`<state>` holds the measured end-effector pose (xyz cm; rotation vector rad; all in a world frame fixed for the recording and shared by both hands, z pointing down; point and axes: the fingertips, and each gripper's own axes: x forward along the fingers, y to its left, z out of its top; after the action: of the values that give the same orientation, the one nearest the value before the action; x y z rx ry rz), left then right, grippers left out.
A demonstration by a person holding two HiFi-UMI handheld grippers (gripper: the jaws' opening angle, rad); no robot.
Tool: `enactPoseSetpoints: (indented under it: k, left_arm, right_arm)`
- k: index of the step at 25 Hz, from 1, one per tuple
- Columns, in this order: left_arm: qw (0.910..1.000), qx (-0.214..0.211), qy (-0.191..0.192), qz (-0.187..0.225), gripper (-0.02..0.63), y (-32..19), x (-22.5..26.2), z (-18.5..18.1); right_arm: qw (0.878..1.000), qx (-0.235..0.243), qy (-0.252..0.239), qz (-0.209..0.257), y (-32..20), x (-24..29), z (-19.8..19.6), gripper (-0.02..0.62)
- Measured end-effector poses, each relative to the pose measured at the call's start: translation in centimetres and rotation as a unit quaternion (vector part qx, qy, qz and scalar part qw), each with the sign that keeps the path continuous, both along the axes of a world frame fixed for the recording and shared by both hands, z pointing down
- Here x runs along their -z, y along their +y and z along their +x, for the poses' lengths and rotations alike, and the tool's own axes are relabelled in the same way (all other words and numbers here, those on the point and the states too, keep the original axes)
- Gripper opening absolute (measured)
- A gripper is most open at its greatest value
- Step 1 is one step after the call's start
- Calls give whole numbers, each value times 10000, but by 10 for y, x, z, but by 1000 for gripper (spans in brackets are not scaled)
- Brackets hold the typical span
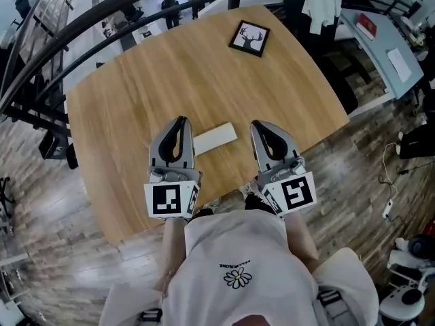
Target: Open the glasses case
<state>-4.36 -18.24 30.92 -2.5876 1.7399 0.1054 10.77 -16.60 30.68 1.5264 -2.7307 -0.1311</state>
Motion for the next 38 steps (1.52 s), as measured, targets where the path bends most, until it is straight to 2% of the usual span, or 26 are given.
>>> enactPoseSetpoints:
  k: [3,4,8,14,17,18,19,22,26,31,38]
  left_arm:
    - [9977,91,671,16,34,-7,10,-5]
    - [9970,122,766,25,34,-9,12,-7]
    - [9988,370,332,4,34,-15,7,-10]
    - [9946,890,458,-291,34,-20,-9,-26]
    - [9932,966,401,-503,82,-19,-22,-28]
    - [9928,1000,352,-561,86,-19,-28,-29]
    - [9922,1029,306,-630,87,-17,-34,-30]
    - [9883,1034,256,-1088,131,-13,-67,-33]
    - [9742,929,251,-2042,195,-3,-128,-28]
    - [9486,810,296,-3046,216,13,-196,-20]
    - [9073,594,243,-4155,227,31,-265,-3]
  right_arm:
    - [9999,150,-9,0,-14,1,2,6]
    - [9998,207,1,-2,-17,0,1,6]
    - [9992,393,27,-24,-24,-5,-2,6]
    - [9970,747,221,29,-34,-7,-9,6]
    - [9927,1095,496,79,-37,-8,-17,6]
    - [9901,1283,571,44,-37,-9,-21,23]
    - [9868,1483,655,-3,-38,-11,-25,89]
    - [9740,2000,1060,-106,-41,-23,-37,137]
    - [9520,2539,1660,-419,-44,-51,-44,186]
    - [9255,3022,2148,-773,-49,-93,-54,235]
    - [8659,3619,3289,-1051,-40,-162,-57,259]
